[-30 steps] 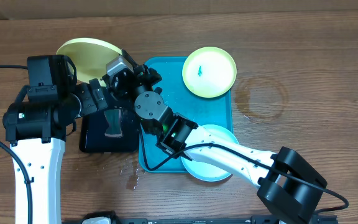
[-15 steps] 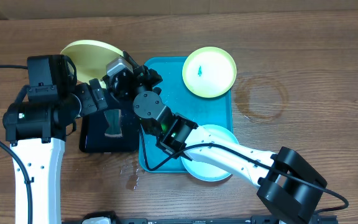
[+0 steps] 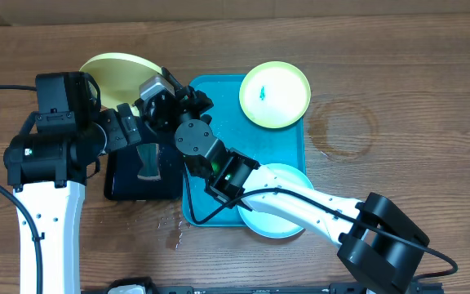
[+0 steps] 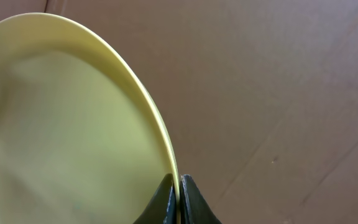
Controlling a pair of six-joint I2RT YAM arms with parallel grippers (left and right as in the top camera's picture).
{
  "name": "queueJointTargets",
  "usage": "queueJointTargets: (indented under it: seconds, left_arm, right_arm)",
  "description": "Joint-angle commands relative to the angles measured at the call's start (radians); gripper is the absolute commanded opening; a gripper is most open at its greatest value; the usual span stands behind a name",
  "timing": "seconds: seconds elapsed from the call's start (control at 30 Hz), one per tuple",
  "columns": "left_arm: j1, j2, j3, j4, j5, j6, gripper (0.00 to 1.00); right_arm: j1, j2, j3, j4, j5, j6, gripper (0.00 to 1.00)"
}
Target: Clean dirty plates on tray and stack at the side
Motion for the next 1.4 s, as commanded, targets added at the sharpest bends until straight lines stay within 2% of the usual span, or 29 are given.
queueJointTargets:
  seconds: [0.0,0.33,0.6,0.77,0.87,1.13,1.3,1.37]
  left_arm:
    - [0.005,0.001,0.024,0.0,0.004,-0.01,1.0]
    - [0.005,0.001,0.024,0.0,0.004,-0.01,1.0]
    - [0.005,0.001,0.024,0.0,0.004,-0.01,1.0]
    - [0.006,0.001,0.024,0.0,0.005,-0.01,1.0]
    - [0.005,0.001,0.024,0.0,0.004,-0.01,1.0]
    - [0.005,0.001,0.024,0.0,0.004,-0.01,1.0]
    - [0.005,0.001,0.024,0.0,0.004,-0.01,1.0]
    - [0.005,0.001,0.024,0.0,0.005,-0.01,1.0]
  right_arm:
    - [-0.001,-0.043,0.031,0.008,0.009,0.007,0.04]
    - [-0.001,-0.043,0.031,-0.015,0.01,0.012,0.04]
    - [-0.016,-0.043,0.031,-0.058,0.009,0.139,0.04]
    - [-0.021,-0.043,0.031,-0.067,0.009,0.145,0.04]
    - [-0.022,-0.043,0.031,-0.106,0.01,0.226,0.04]
    - [-0.059,-0.043,0.031,-0.318,-0.016,0.689,0.04]
    - [-0.098,-0.043,0.031,-0.418,-0.078,0.871,0.04]
    - [-0.107,-0.048,0.031,-0.411,-0.082,0.873,0.04]
